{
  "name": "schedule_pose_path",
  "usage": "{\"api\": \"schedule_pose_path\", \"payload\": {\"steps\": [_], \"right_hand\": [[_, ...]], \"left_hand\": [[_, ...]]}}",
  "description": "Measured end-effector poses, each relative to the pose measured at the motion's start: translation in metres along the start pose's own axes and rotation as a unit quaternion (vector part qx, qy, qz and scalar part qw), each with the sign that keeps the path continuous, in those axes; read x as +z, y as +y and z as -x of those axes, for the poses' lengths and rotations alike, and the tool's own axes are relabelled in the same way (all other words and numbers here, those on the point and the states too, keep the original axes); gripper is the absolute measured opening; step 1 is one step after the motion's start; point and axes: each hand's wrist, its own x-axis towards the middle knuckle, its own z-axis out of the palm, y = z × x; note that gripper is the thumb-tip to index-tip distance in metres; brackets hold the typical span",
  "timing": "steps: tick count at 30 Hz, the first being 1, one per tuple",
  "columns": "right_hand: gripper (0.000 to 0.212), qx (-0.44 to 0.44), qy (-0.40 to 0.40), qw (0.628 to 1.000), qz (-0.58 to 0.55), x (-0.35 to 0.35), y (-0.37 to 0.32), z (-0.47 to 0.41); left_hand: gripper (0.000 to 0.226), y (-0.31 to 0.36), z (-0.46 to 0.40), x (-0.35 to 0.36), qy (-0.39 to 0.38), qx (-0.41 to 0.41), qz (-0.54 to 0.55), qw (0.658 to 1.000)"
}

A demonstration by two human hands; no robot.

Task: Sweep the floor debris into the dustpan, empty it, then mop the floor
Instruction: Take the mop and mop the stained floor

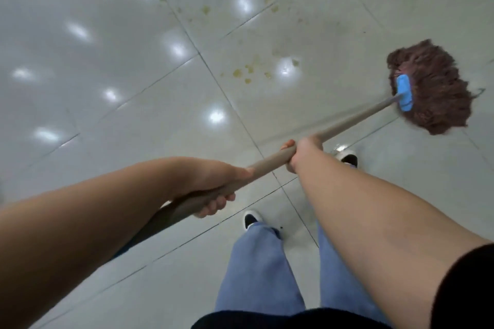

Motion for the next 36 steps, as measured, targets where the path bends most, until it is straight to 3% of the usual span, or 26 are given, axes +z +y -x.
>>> {"api": "schedule_pose_path", "payload": {"steps": [6,14,20,30,36], "right_hand": [[0.046,0.059,-0.023,0.998,-0.015,0.037,0.123,0.047],[0.047,0.051,-0.033,0.998,-0.035,0.052,0.079,0.044],[0.047,0.047,-0.028,0.997,-0.059,0.028,-0.037,0.025],[0.050,0.019,-0.030,0.993,-0.112,-0.047,-0.325,0.006],[0.056,0.002,-0.065,0.986,-0.155,-0.098,-0.431,0.004]], "left_hand": [[0.059,-0.114,0.038,-0.027,0.111,-0.076,-0.072,0.988],[0.065,-0.060,0.048,-0.040,0.135,-0.113,-0.091,0.980],[0.068,0.057,0.044,-0.015,0.120,-0.112,-0.106,0.981],[0.070,0.347,0.051,0.056,0.104,-0.066,-0.108,0.986],[0.058,0.476,0.060,0.113,0.102,-0.026,-0.065,0.992]]}}
